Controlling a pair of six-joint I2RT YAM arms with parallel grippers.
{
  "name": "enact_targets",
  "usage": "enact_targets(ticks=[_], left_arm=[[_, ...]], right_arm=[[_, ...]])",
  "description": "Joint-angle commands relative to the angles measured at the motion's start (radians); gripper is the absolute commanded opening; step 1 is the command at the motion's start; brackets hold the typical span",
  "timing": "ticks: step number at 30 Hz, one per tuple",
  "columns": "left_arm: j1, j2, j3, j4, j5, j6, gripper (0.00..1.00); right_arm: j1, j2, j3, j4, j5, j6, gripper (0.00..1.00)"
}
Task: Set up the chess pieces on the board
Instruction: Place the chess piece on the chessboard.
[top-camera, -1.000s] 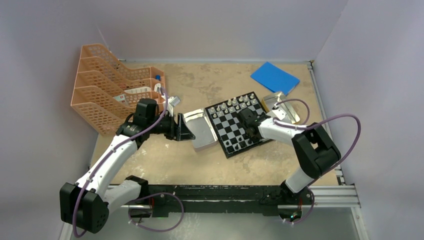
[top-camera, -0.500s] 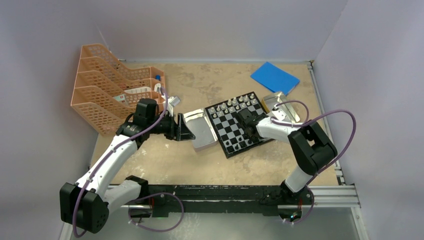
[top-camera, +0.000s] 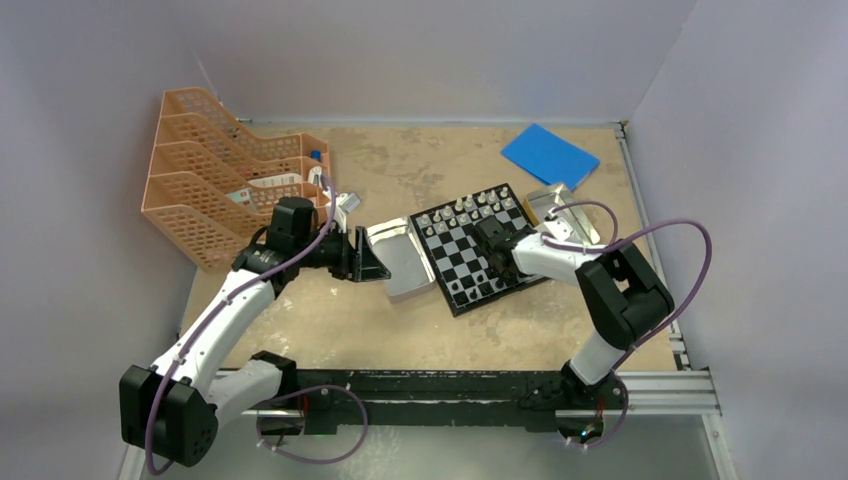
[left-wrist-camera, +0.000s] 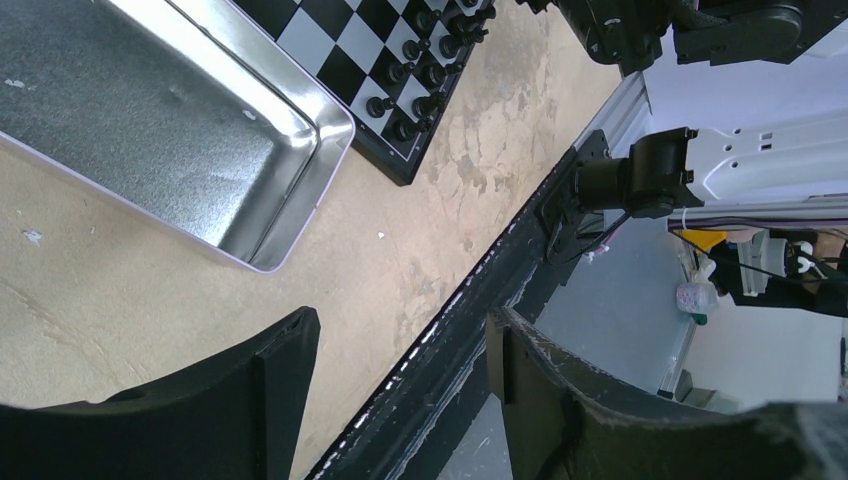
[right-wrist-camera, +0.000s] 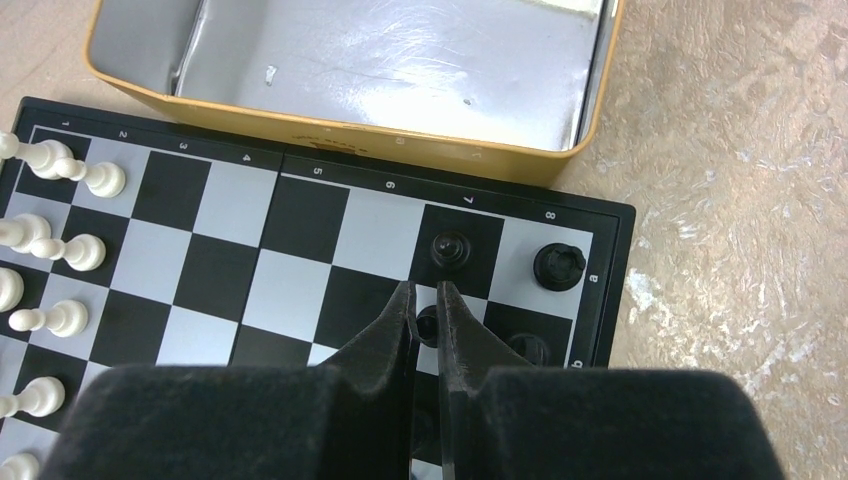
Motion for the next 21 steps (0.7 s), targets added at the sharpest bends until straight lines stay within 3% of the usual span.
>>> enact_targets(ticks=[1,10,21], left_arm=[[0.002,-0.002,-0.004,0.033,0.017,0.019,0.62],[0.003,0.014,0.0,0.028,0.013,0.023,0.62],[0.003,0.009,-0.004,0.023,-0.002,0.02,0.62]], right_arm=[[-0.006,-0.01,0.044,-0.049,0.018,0.043,0.11],[-0.005,-0.007,0.066,-0.103,0.012,0.078,0.21],[-0.005,0.003,0.053,-0.118,0.013,0.103,0.14]])
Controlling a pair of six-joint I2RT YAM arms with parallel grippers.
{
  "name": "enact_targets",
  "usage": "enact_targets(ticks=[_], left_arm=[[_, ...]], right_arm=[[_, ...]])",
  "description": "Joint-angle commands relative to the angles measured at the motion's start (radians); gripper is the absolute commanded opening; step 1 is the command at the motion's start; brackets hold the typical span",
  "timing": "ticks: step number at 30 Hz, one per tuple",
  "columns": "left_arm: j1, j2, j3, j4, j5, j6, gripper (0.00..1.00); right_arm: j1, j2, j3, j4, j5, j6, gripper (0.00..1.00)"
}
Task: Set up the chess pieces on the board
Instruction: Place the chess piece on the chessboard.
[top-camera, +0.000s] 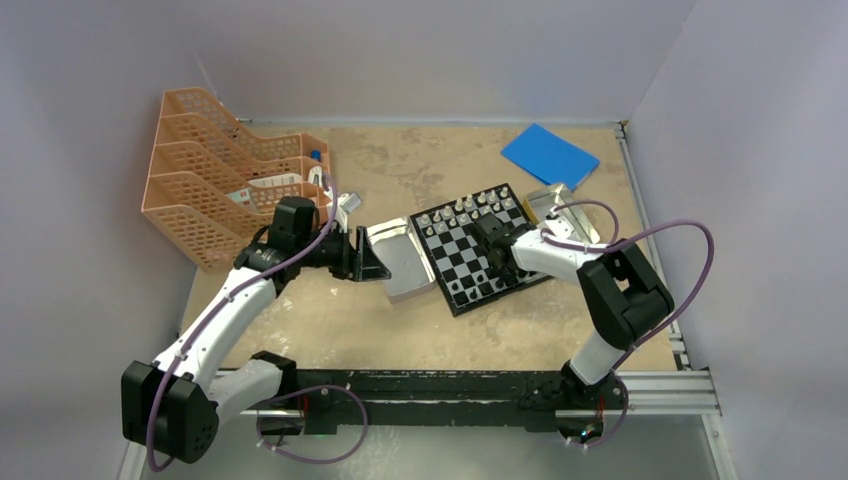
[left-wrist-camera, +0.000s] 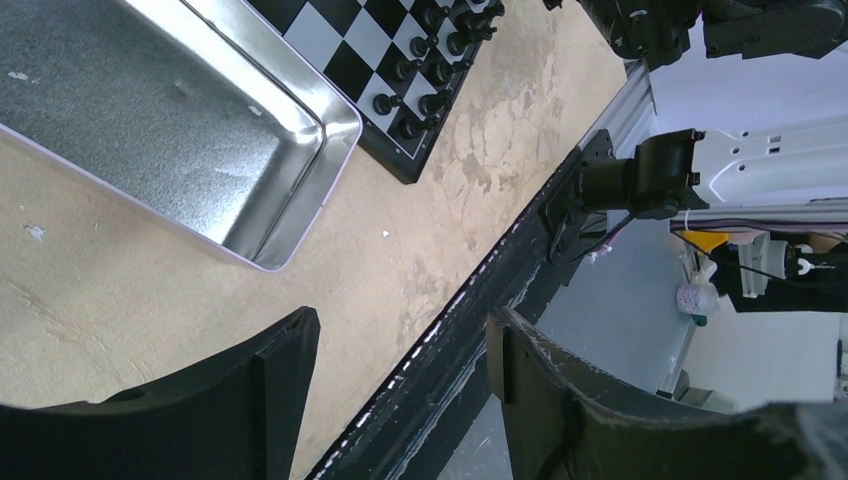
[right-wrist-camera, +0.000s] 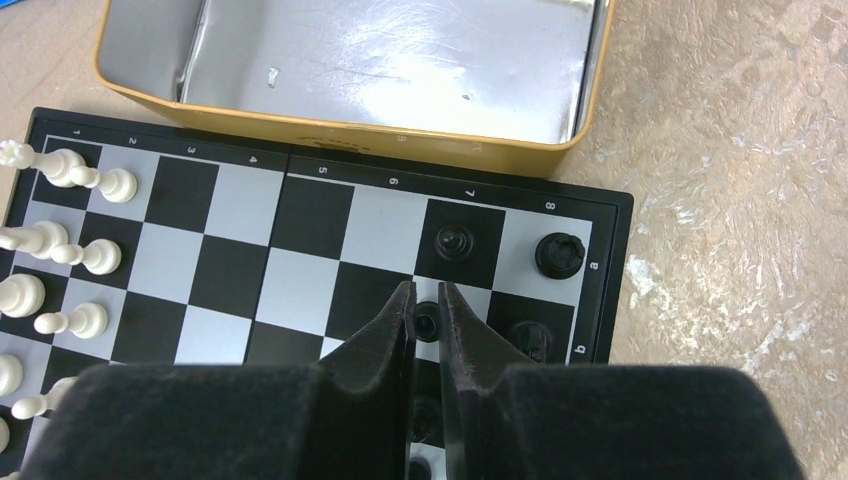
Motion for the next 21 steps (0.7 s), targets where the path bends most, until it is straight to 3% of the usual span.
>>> enact_targets(ticks=[1,6,21], left_arm=[[0.002,-0.006,-0.003,0.023,0.002,0.019,0.62],[0.003,-0.007,-0.002,0.023,-0.001,0.019,0.62],[0.002,-0.01,0.0,0.022,-0.005,0.019,0.62]], right_arm=[[-0.005,-0.002,0.004,-0.021,0.034,0.034,0.14],[-0.005,-0.018,-0.011,0.014,0.014,-0.018,0.14],[-0.003,-0.004,-0.003,-0.046,0.016,0.029,0.15]])
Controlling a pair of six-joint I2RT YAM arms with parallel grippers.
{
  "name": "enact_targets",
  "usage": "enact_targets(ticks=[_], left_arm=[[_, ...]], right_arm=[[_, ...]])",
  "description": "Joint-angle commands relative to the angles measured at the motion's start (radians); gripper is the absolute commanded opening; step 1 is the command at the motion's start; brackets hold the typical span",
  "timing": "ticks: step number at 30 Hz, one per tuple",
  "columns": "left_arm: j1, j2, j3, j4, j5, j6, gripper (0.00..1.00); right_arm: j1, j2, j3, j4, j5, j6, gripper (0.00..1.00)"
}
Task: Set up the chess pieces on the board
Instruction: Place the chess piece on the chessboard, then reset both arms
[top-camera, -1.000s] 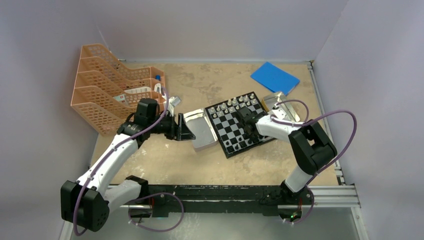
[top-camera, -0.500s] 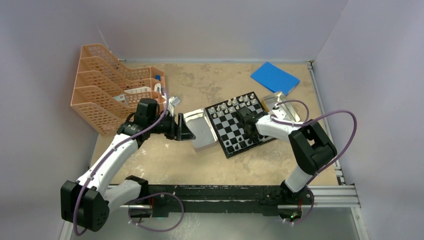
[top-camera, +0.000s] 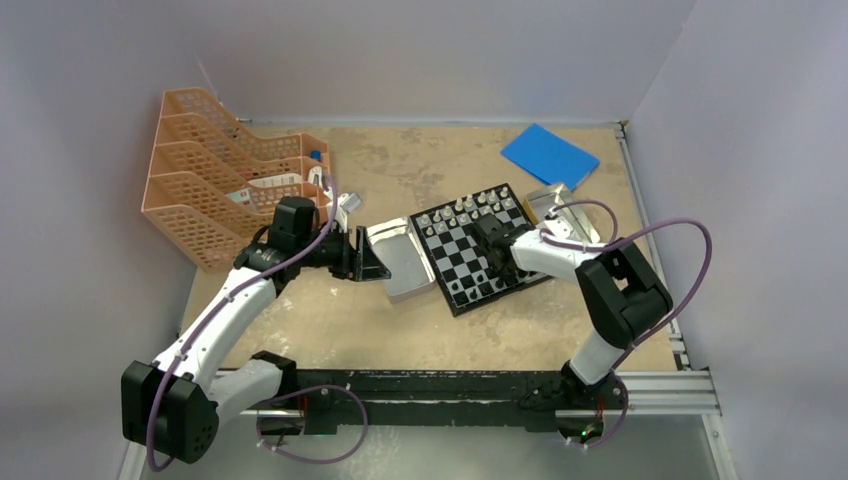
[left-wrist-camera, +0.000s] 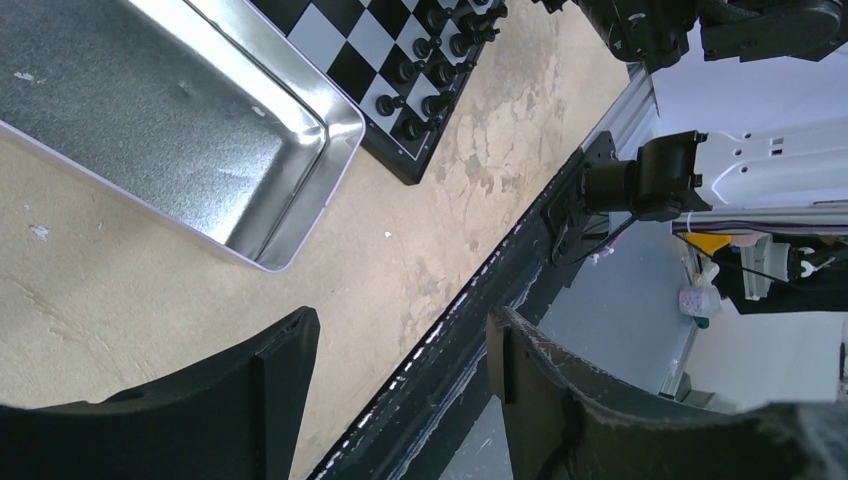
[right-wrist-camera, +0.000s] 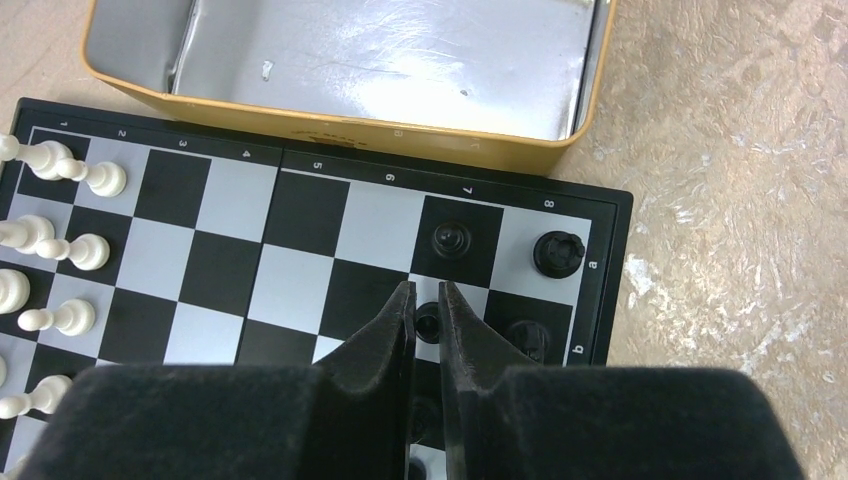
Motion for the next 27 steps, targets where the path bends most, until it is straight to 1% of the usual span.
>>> enact_targets(ticks=[1,3,6,8,11,14,16,17,19,20,22,25,27], left_arm=[[0.003,-0.009,-0.001,0.022,0.003,0.02,0.62],[0.003,-0.011,0.0,0.022,0.002,0.019,0.62],[0.002,-0.012,0.0,0.022,0.0,0.019,0.62],[0.002,-0.013,-0.001,0.022,-0.001,0.019,0.62],[0.002,-0.015,-0.003,0.02,-0.006,0.021,0.62],[0.002,-0.007,-0.001,0.023,-0.002,0.02,0.62],[0.003,0.0,0.003,0.018,-0.002,0.023,0.62],[0.002,-0.01,0.005,0.018,-0.014,0.025,0.62],[0.002,-0.034,0.009,0.026,-0.018,0.026,0.62],[0.003,-0.05,0.011,0.034,-0.019,0.027,0.63],[0.002,-0.078,0.015,0.05,-0.032,0.027,0.65],[0.003,-0.126,0.021,0.091,-0.047,0.049,0.68],[0.003,-0.165,0.026,0.117,-0.068,0.05,0.68]], right_arm=[[-0.004,-0.018,-0.004,-0.045,0.022,0.036,0.15],[-0.003,-0.032,-0.012,-0.028,0.024,0.025,0.16],[-0.002,-0.06,-0.014,0.017,0.026,-0.026,0.19],[-0.002,-0.08,-0.004,0.04,0.023,-0.073,0.24],[0.003,-0.127,0.02,0.002,0.027,-0.095,0.34],[0.003,-0.203,0.015,0.04,-0.001,-0.182,0.42],[0.003,-0.274,0.001,0.094,-0.028,-0.272,0.47],[0.003,-0.389,-0.048,0.256,-0.11,-0.492,0.62],[0.003,-0.481,-0.074,0.333,-0.162,-0.633,0.71],[0.003,-0.524,-0.084,0.374,-0.206,-0.709,0.77],[0.003,-0.611,-0.097,0.423,-0.293,-0.824,0.97],[0.003,-0.741,-0.104,0.441,-0.39,-0.951,0.99],[0.003,-0.806,-0.102,0.429,-0.431,-0.988,0.99]])
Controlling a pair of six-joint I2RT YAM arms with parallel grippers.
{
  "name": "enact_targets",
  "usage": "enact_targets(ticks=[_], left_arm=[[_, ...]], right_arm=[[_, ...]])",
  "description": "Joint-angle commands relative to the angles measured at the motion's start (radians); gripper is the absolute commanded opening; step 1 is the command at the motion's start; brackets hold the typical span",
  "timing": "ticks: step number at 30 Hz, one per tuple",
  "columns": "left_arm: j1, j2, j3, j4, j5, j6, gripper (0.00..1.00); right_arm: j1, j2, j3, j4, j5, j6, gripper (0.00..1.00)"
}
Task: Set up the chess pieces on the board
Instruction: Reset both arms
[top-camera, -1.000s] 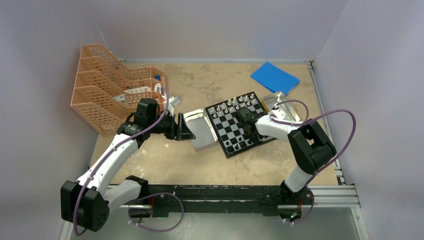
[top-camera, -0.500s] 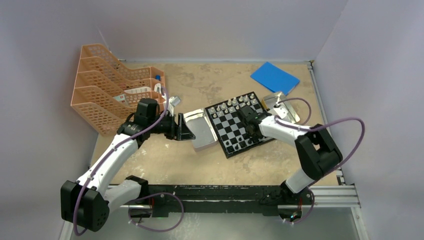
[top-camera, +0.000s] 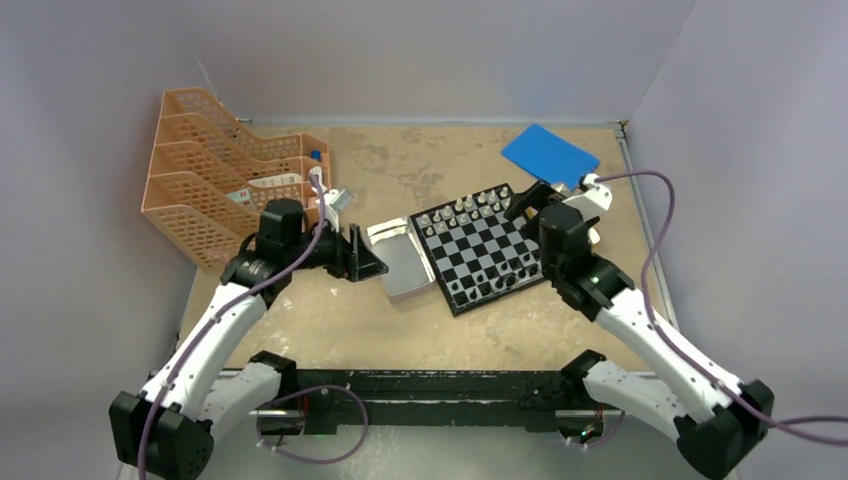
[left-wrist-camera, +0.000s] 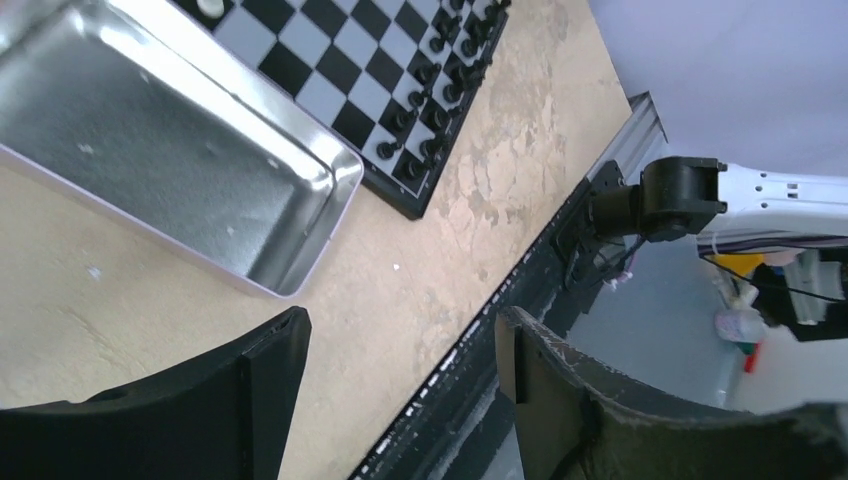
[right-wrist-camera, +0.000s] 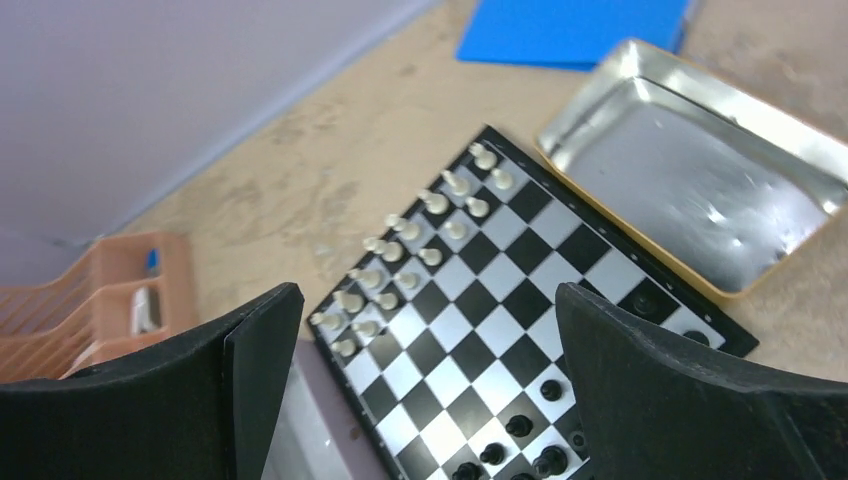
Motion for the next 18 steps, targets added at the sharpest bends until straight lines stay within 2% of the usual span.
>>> enact_targets(ticks=[1,4,6,9,14,18], left_arm=[[0.003,-0.096,0.032,0.108,-0.056,0.041,0.69],[0.003,-0.162,0.062,0.109,-0.172,0.006,0.73],[0.003,-0.207,0.082,0.098,-0.207,-0.005,0.75],[0.003,-0.262,0.107,0.073,-0.258,-0.047,0.76],[0.003,-0.349,0.1,0.032,-0.222,-0.08,0.77],[0.004,-0.398,0.068,-0.001,-0.215,-0.091,0.77]], right_arm=[[0.002,-0.133,-0.007,0.064,-0.149,-0.233,0.99],[0.002,-0.221,-0.012,0.059,-0.183,-0.212,0.99],[0.002,-0.268,-0.015,0.087,-0.32,-0.298,0.99],[0.002,-0.321,-0.022,0.092,-0.461,-0.31,0.99],[0.002,-0.359,-0.057,0.073,-0.541,-0.258,0.99],[0.002,-0.357,-0.085,0.072,-0.549,-0.243,0.99]])
